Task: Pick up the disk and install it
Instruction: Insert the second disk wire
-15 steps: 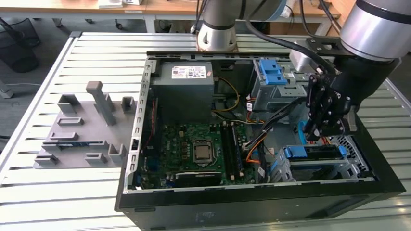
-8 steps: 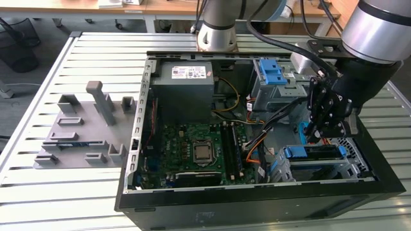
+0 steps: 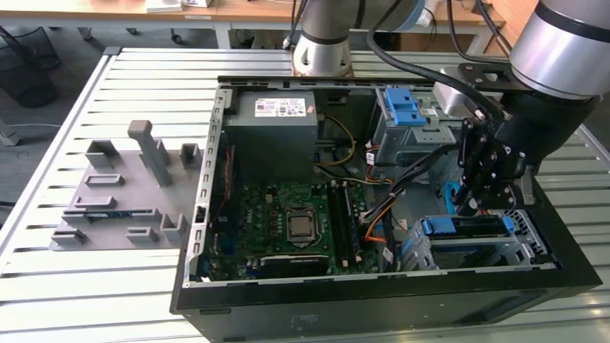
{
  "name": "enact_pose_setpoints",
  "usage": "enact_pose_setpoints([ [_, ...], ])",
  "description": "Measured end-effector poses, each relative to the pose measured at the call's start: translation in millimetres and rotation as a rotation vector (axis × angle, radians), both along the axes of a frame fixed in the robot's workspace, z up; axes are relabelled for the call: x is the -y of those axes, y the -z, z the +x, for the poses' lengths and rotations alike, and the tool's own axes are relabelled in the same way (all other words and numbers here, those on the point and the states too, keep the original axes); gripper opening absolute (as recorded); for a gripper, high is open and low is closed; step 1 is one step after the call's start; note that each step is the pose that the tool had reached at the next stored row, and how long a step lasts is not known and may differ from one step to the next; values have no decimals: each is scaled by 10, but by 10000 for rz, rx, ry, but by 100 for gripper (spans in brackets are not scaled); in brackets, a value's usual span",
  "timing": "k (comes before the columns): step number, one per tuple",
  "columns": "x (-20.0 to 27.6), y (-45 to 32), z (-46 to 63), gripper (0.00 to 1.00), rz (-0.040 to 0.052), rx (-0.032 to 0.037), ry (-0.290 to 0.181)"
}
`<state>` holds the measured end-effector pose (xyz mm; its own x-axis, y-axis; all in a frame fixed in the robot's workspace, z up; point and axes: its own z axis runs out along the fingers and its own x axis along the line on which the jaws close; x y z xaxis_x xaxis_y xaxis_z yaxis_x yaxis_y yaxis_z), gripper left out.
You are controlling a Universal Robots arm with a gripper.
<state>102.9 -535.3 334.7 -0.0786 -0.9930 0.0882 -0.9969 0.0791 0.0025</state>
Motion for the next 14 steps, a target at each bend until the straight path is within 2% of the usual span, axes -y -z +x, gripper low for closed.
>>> enact_pose_setpoints([
  [6, 3, -1, 1, 20, 22, 16, -2],
  [10, 18, 0, 0, 20, 309, 61, -7],
  [12, 33, 1, 0, 20, 367, 88, -9],
  [14, 57, 1, 0, 20, 387, 111, -15],
])
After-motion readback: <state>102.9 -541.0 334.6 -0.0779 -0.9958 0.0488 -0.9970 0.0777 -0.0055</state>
